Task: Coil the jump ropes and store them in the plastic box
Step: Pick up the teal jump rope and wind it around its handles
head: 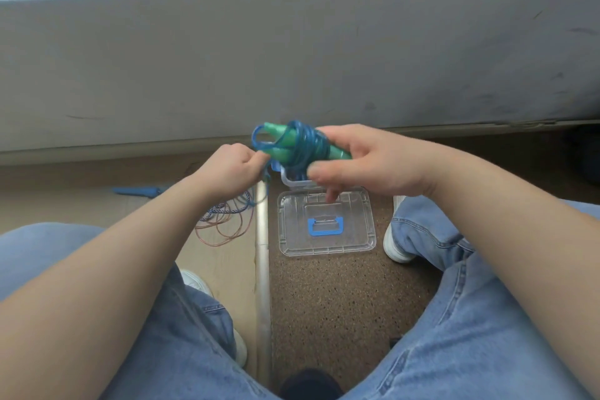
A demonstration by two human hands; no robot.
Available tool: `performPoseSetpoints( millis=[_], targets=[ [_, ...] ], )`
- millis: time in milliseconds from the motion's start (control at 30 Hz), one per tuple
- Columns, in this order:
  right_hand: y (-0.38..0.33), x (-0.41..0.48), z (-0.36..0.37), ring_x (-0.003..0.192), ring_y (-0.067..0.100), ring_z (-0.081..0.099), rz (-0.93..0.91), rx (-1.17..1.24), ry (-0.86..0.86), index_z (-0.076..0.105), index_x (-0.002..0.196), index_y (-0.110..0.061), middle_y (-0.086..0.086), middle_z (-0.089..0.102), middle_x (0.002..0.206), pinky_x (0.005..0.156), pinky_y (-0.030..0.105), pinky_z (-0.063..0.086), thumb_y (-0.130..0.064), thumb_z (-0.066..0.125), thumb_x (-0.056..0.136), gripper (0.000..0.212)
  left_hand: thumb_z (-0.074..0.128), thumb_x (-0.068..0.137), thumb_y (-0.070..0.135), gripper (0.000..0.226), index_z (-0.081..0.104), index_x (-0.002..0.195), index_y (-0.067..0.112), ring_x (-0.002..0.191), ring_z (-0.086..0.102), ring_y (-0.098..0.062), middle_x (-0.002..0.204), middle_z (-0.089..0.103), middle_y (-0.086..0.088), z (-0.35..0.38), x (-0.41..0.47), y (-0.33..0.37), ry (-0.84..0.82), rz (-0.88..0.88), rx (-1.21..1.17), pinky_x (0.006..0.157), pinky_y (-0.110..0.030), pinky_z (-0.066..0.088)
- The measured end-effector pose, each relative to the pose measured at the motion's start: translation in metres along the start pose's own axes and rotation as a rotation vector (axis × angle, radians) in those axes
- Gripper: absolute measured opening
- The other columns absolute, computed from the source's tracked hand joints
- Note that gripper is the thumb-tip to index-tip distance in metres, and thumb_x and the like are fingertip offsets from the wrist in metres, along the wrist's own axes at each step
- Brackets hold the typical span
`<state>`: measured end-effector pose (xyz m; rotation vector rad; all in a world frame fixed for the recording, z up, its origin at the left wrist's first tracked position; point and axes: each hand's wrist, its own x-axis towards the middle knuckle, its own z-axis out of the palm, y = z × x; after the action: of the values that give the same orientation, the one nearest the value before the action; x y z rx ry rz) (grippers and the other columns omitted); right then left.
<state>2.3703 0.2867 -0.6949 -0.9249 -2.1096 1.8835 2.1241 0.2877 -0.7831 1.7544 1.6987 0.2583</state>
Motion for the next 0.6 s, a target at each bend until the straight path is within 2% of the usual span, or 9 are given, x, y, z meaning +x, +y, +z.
performPoseSetpoints(
  millis=[67, 133, 200, 267, 333, 400, 500, 600],
  targets=[
    [0.002, 0.001, -0.007, 0.082, 0.009, 0.06, 0.01, -0.028, 0.129, 0.06, 0.126, -0.015, -0.004, 0.06, 0.091, 0.083, 0.058, 0.058, -0.018, 0.059, 0.101, 0.025, 0.032, 0.101, 0.048, 0.065, 0.054, 0.056, 0.007, 0.055, 0.05, -0.022, 0.055, 0.056, -0.006, 0.008, -0.002, 0.004, 0.011, 0.029, 0.0, 0.058, -0.032, 0.039],
    [0.007, 0.003, -0.013, 0.076, 0.017, 0.061, 0.057, -0.021, 0.259, 0.062, 0.112, -0.023, -0.008, 0.057, 0.081, 0.08, 0.062, 0.058, -0.029, 0.06, 0.098, 0.015, 0.025, 0.106, 0.049, 0.07, 0.049, 0.051, 0.013, 0.05, 0.047, -0.015, 0.048, 0.049, 0.002, 0.013, -0.002, 0.005, 0.015, 0.056, 0.0, 0.059, -0.029, 0.037],
    [0.012, 0.007, -0.02, 0.069, 0.021, 0.061, 0.13, -0.069, 0.41, 0.06, 0.098, -0.026, -0.005, 0.057, 0.079, 0.071, 0.051, 0.06, -0.037, 0.059, 0.097, 0.011, 0.021, 0.106, 0.049, 0.068, 0.043, 0.053, 0.015, 0.047, 0.04, -0.015, 0.047, 0.042, 0.002, 0.012, -0.002, 0.005, -0.015, 0.104, -0.031, 0.058, -0.031, 0.034],
    [0.017, 0.01, -0.026, 0.068, 0.017, 0.06, 0.231, -0.355, 0.538, 0.053, 0.095, -0.025, -0.005, 0.056, 0.08, 0.064, 0.034, 0.048, -0.037, 0.056, 0.1, 0.014, 0.02, 0.105, 0.049, 0.061, 0.042, 0.057, 0.018, 0.05, 0.037, -0.013, 0.051, 0.04, 0.003, 0.012, -0.007, 0.011, -0.047, 0.224, -0.049, 0.058, -0.032, 0.032],
    [0.025, 0.013, -0.026, 0.074, 0.017, 0.051, 0.322, -0.579, 0.62, 0.048, 0.097, -0.023, -0.008, 0.05, 0.08, 0.065, 0.033, 0.034, -0.039, 0.052, 0.102, 0.018, 0.023, 0.105, 0.047, 0.053, 0.046, 0.064, 0.023, 0.054, 0.043, -0.01, 0.056, 0.047, 0.004, 0.012, -0.016, 0.023, -0.085, 0.33, 0.025, 0.059, -0.034, 0.035],
    [0.034, 0.017, -0.026, 0.081, 0.022, 0.048, 0.388, -0.594, 0.677, 0.044, 0.099, -0.02, -0.007, 0.049, 0.083, 0.07, 0.032, 0.031, -0.037, 0.05, 0.103, 0.019, 0.026, 0.104, 0.048, 0.046, 0.049, 0.072, 0.025, 0.058, 0.049, -0.007, 0.06, 0.052, 0.005, 0.016, -0.024, 0.032, -0.137, 0.423, 0.164, 0.059, -0.033, 0.038],
    [0.05, 0.023, -0.019, 0.092, 0.032, 0.056, 0.441, -0.764, 0.604, 0.039, 0.102, -0.019, 0.006, 0.057, 0.099, 0.072, 0.034, 0.035, -0.033, 0.05, 0.104, 0.019, 0.025, 0.099, 0.057, 0.049, 0.053, 0.075, 0.025, 0.058, 0.051, -0.005, 0.057, 0.05, 0.01, 0.018, -0.032, 0.039, -0.11, 0.552, 0.233, 0.055, -0.03, 0.038],
    [0.065, 0.026, -0.001, 0.104, 0.037, 0.061, 0.468, -0.902, 0.354, 0.044, 0.111, -0.014, 0.017, 0.063, 0.116, 0.076, 0.039, 0.044, -0.032, 0.051, 0.103, 0.021, 0.032, 0.1, 0.051, 0.049, 0.05, 0.071, 0.016, 0.053, 0.046, -0.015, 0.056, 0.047, 0.006, 0.009, -0.028, 0.045, 0.062, 0.727, 0.336, 0.052, -0.036, 0.038]
  ],
)
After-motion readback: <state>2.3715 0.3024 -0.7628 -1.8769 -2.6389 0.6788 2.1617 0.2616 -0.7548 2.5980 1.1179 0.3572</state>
